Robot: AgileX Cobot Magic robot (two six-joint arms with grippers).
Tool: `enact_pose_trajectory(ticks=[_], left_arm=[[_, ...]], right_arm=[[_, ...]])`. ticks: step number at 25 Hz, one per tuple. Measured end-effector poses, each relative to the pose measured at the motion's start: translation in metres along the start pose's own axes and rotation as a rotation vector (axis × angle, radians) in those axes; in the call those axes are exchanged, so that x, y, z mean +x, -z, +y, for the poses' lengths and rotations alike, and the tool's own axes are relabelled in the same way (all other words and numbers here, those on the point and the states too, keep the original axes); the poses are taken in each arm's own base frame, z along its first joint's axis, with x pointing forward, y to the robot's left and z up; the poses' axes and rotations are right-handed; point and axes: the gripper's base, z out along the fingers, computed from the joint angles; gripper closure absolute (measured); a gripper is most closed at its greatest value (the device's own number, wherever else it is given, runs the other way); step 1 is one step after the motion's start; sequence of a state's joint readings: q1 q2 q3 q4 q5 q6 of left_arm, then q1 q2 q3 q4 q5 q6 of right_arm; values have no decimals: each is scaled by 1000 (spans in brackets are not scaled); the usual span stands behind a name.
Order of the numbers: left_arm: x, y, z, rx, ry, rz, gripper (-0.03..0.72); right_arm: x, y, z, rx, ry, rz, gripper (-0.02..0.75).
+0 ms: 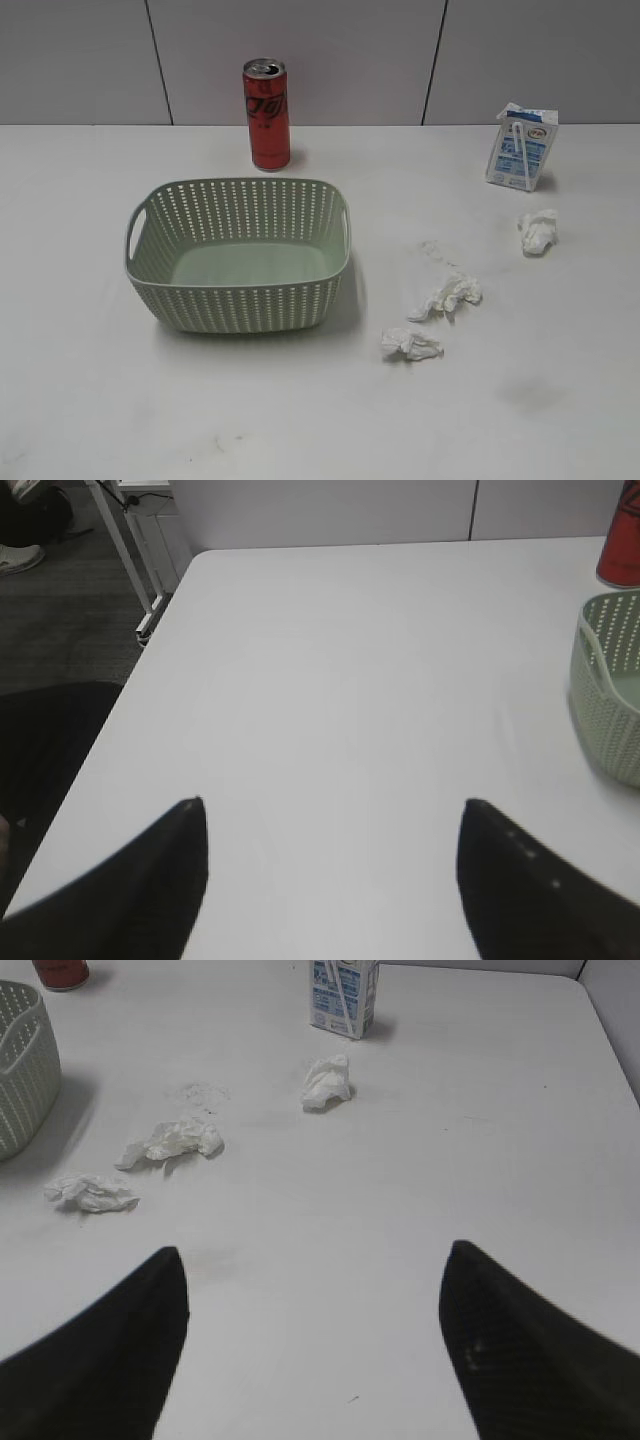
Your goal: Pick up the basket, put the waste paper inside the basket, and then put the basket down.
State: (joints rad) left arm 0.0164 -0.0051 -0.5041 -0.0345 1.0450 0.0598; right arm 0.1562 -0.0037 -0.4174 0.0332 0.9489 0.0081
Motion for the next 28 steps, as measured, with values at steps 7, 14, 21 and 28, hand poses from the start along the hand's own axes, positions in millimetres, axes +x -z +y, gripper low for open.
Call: enact_pose_trajectory(ticks=[7,14,21,28], left_arm=[[0,0,0,0,0,0,101],[0,0,0,-1,-1,0,101],[-5,-4,1,-4,-2,18,101],[-45,-42,-7,106,107,81,103]], right_arm=[[0,0,0,0,0,0,146],[0,0,0,0,0,0,146],[0,0,0,0,0,0,147],[0,0,0,0,0,0,147]])
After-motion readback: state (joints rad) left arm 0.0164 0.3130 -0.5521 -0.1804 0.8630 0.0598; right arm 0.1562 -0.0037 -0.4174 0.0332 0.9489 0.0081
